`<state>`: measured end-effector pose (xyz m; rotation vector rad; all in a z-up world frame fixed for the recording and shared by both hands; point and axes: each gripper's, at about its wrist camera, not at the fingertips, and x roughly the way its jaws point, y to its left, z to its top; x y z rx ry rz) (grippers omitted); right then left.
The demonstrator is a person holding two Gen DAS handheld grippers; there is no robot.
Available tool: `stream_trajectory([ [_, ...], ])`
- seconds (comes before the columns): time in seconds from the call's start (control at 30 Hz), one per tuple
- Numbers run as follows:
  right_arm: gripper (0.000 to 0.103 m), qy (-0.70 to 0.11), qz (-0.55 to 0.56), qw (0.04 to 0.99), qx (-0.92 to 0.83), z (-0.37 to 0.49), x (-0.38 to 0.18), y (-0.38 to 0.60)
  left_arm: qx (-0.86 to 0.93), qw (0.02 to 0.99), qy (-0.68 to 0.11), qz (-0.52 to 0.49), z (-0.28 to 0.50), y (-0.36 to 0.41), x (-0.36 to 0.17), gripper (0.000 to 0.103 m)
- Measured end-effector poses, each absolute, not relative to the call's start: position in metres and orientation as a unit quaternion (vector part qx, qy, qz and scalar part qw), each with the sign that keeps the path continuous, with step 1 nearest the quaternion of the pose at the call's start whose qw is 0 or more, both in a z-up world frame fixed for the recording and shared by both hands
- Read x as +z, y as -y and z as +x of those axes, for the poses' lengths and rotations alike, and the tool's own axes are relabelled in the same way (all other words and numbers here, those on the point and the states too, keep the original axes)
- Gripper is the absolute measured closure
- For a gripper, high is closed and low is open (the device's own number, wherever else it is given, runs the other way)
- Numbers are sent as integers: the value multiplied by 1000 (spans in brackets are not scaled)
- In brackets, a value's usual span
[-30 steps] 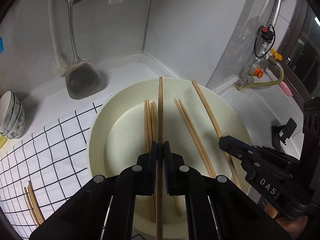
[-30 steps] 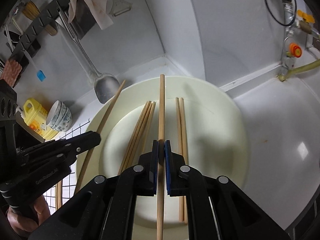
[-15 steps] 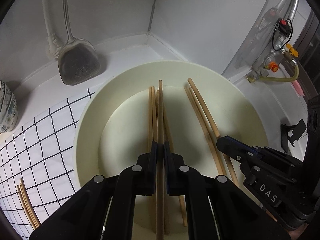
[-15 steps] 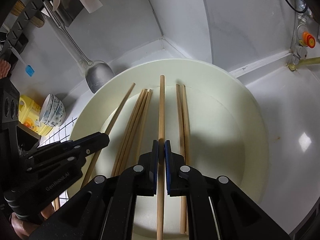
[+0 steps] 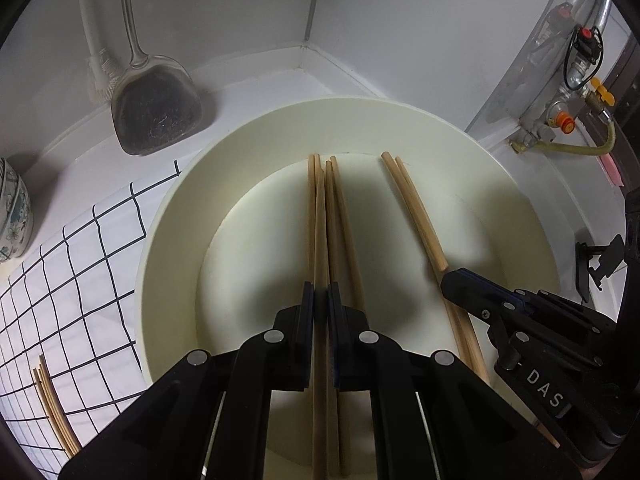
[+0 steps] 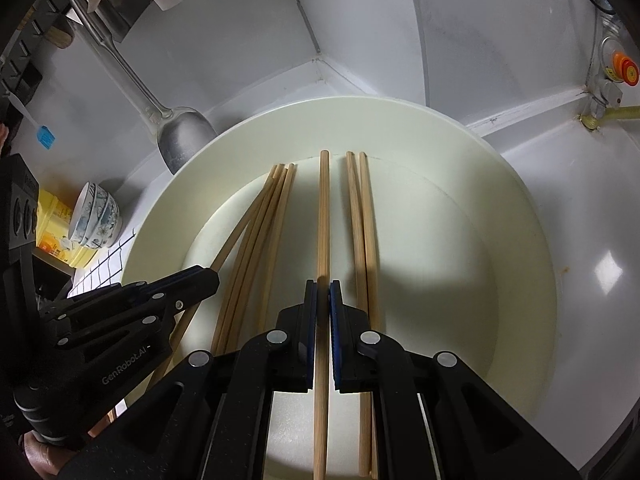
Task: Organize utensils
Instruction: 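Open the right tool to release the chopstick into the basin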
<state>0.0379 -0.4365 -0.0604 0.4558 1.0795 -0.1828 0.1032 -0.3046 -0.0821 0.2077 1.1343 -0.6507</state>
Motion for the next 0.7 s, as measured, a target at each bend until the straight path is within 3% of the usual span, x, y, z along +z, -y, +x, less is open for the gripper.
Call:
stream_trajectory([
  [0.13,97,-514,213,826,-89,40,-64,437,-300,790,-526,97,104,307,-83,95],
  [0.2,97,-515,214,825,-91,41,-66,437,-297,792,-524,99,103,307,-82,89],
  [0.27,97,-515,216,824,-92,40,-65,439,-294,794,-522,101,102,308,-80,78],
  [0.33,96,-513,219,825,-93,39,-64,440,-289,798,-520,95,103,304,-77,51],
  [0.5,96,-507,210,830,-96,37,-57,438,-282,805,-517,73,106,293,-66,43],
  [0.7,88,-502,206,835,-96,29,-49,434,-269,816,-506,74,102,276,-56,32],
])
